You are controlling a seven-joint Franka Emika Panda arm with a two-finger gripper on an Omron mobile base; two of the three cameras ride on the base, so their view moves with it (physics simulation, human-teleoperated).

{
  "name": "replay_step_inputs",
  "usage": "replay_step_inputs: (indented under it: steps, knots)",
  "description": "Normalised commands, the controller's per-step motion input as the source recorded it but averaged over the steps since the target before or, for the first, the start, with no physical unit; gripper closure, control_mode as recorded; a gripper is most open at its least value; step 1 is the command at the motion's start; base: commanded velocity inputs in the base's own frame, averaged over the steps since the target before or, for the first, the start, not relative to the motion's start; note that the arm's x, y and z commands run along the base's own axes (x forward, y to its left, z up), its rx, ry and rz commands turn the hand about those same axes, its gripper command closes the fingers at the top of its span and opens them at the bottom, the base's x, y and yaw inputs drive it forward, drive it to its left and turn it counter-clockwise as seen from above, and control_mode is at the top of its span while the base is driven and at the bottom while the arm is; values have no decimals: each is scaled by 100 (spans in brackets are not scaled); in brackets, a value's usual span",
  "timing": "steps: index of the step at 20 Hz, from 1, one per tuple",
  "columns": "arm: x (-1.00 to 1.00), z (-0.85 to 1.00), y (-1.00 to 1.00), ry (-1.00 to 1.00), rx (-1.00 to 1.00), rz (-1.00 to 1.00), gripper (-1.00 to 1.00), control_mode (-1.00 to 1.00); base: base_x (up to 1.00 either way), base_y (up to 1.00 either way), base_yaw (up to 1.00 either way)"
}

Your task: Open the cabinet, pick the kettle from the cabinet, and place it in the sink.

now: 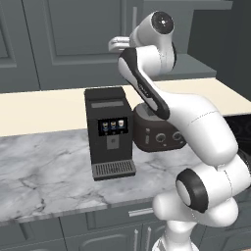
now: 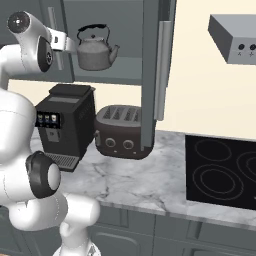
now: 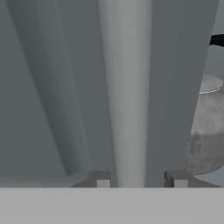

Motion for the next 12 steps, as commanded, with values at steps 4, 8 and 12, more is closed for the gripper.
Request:
replay_step_inputs:
  steps: [4, 8, 12]
  knots:
    - [19, -10, 48, 0, 0, -3, 100, -100, 0, 0, 0]
    - [18, -8, 48, 0, 0, -5, 100, -100, 0, 0, 0]
    - [11, -9, 49, 0, 0, -3, 100, -100, 0, 0, 0]
